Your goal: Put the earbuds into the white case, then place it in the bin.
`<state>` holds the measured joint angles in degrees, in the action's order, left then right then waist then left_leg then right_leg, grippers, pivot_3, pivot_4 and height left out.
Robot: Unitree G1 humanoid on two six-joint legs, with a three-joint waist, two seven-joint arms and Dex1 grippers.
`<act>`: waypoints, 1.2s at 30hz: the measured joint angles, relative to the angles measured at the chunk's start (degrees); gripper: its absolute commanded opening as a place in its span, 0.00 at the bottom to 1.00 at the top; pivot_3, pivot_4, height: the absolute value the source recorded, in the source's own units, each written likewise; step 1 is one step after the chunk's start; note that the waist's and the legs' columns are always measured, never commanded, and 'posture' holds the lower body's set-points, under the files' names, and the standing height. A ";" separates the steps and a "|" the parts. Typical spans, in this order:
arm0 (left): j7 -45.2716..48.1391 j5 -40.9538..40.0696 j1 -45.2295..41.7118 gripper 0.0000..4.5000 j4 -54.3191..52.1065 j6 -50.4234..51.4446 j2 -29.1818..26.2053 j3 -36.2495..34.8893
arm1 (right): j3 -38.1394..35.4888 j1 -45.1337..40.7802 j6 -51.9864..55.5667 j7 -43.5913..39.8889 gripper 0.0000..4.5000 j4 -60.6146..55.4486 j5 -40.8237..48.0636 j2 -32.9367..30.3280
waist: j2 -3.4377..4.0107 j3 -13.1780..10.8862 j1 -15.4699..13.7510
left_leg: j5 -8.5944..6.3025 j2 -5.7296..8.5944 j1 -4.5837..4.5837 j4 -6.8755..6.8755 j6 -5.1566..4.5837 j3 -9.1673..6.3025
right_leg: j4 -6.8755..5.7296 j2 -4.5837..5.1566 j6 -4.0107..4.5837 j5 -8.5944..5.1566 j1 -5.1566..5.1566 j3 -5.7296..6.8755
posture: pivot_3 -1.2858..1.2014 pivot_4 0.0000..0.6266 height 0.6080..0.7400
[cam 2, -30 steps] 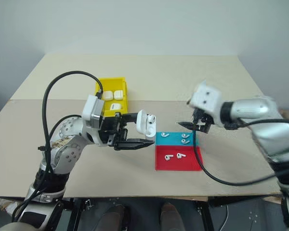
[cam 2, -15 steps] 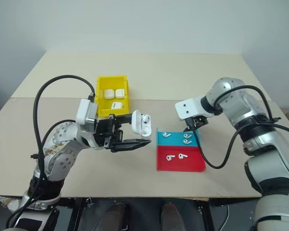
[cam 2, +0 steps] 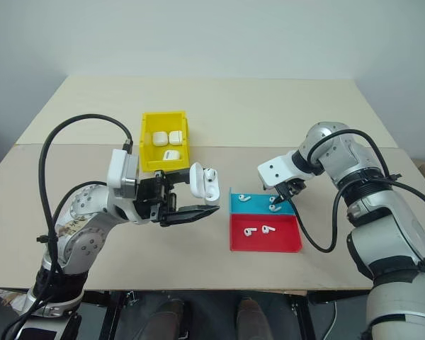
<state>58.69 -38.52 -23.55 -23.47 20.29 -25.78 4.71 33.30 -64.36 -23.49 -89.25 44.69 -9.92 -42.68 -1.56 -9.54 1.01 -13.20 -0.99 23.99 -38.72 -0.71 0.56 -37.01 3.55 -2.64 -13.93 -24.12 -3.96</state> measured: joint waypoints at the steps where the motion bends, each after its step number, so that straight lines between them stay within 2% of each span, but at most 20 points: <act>1: -0.04 -0.01 0.00 0.61 0.00 0.00 -0.02 0.00 | 0.01 0.00 -0.03 -0.01 0.58 0.06 0.00 0.00 | 0.00 0.00 -0.01 | 0.00 0.00 0.00 0.00 0.00 0.00 | 0.00 0.00 0.00 0.00 0.00 0.00 | 0.52 0.24 1.00; 27: -0.80 -0.13 0.01 0.61 -0.06 0.01 -0.57 0.00 | 2.14 2.32 -2.43 -0.12 0.58 -0.11 -0.24 -0.01 | 0.00 0.00 -0.01 | 0.00 0.00 0.00 0.00 0.00 0.00 | -0.01 0.00 0.00 0.00 0.00 0.00 | 0.52 0.24 1.00; 36: -1.11 -0.15 0.44 0.61 -0.46 0.02 -0.63 0.00 | 2.14 2.38 -4.00 -0.13 0.58 2.43 -3.24 1.29 | 0.00 0.00 0.00 | 0.00 0.00 -0.02 0.00 0.00 0.00 | -0.02 -0.01 0.00 0.00 0.02 0.00 | 0.52 0.24 1.00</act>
<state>57.58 -38.67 -23.11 -23.93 20.30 -26.41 4.71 35.44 -61.97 -27.49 -89.38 47.13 -13.15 -41.39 -1.56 -9.54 1.02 -13.20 -0.99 23.96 -38.72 -0.71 0.56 -37.03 3.54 -2.64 -13.93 -24.10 -3.96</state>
